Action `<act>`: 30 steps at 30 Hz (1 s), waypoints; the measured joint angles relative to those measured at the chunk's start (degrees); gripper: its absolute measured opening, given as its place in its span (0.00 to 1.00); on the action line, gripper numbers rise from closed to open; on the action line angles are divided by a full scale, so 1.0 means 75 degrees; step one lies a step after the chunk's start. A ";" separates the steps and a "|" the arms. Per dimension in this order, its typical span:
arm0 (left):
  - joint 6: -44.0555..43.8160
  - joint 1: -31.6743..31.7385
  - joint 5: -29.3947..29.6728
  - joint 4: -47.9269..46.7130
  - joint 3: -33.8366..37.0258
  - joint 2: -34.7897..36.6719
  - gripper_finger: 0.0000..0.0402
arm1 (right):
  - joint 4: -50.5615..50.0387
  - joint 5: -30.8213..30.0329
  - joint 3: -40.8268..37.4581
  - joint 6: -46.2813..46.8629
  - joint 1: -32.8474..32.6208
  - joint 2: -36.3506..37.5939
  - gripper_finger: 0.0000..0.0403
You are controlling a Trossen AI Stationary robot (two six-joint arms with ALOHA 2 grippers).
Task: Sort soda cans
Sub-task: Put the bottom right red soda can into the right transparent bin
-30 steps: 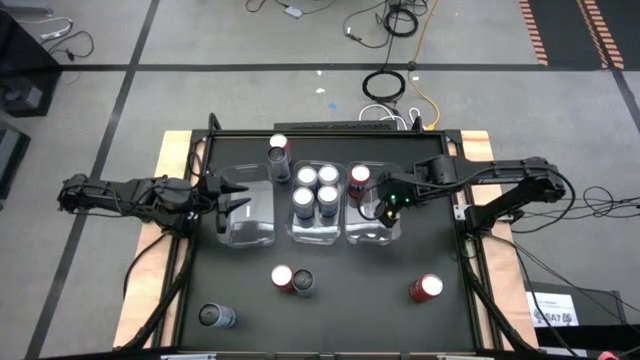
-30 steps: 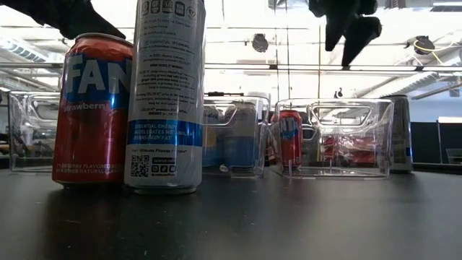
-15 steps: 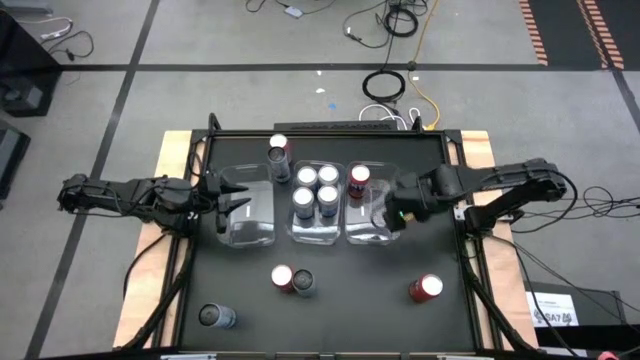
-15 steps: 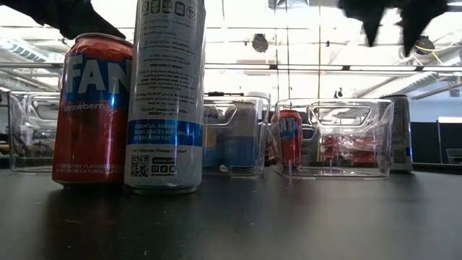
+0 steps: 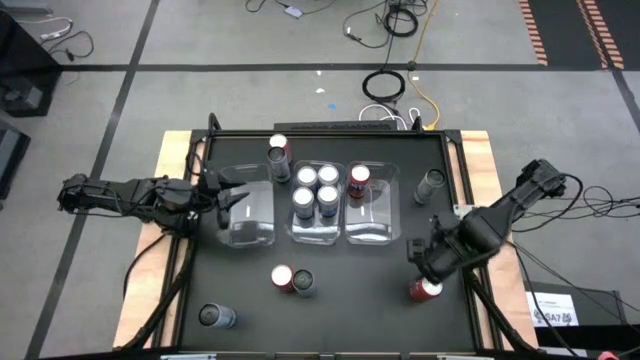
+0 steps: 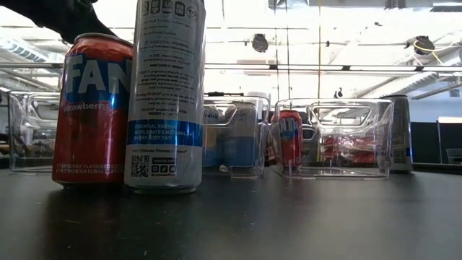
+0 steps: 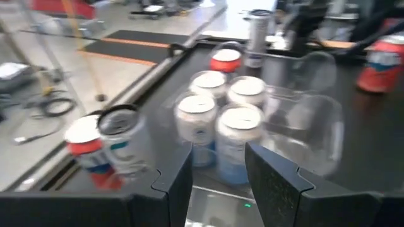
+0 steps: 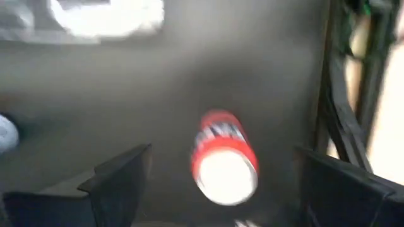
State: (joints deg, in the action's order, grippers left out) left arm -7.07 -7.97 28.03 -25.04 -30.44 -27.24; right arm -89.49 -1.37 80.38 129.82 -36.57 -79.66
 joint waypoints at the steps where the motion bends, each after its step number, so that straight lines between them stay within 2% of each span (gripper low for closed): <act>1: 0.0002 0.0000 0.0177 0.0007 0.0000 0.0000 0.39 | 0.0026 0.0329 0.0000 0.0052 -0.0052 -0.0064 0.91; 2: 0.0003 0.0000 0.0348 0.0008 0.0000 0.0000 0.39 | 0.0035 0.0568 0.0000 0.0079 -0.0080 -0.0162 0.91; 5: 0.0003 0.0003 0.0720 0.0012 0.0000 0.0000 0.39 | 0.0111 0.0596 -0.0003 0.0087 -0.0147 -0.0496 0.91; 14: 0.0003 0.0003 0.1230 0.0090 0.0000 0.0000 0.39 | 0.0631 0.0741 -0.0093 0.0156 -0.0466 -0.1020 0.91; 17: 0.0003 0.0000 0.1294 0.0091 0.0000 -0.0003 0.39 | 0.0965 0.0844 -0.0464 0.0180 -0.0617 -0.1011 0.91; 23: 0.0003 0.0002 0.1300 0.0130 0.0000 0.0000 0.39 | 0.2453 0.0831 -0.1677 0.0184 -0.0706 -0.0709 0.91; 30: 0.0003 0.0003 0.1300 0.0577 0.0000 -0.0002 0.39 | 0.3044 0.0829 -0.2338 0.0136 -0.0750 -0.0664 0.91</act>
State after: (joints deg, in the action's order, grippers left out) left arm -7.05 -7.94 37.78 -20.72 -30.44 -27.26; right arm -66.66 4.84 62.84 130.84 -42.20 -84.64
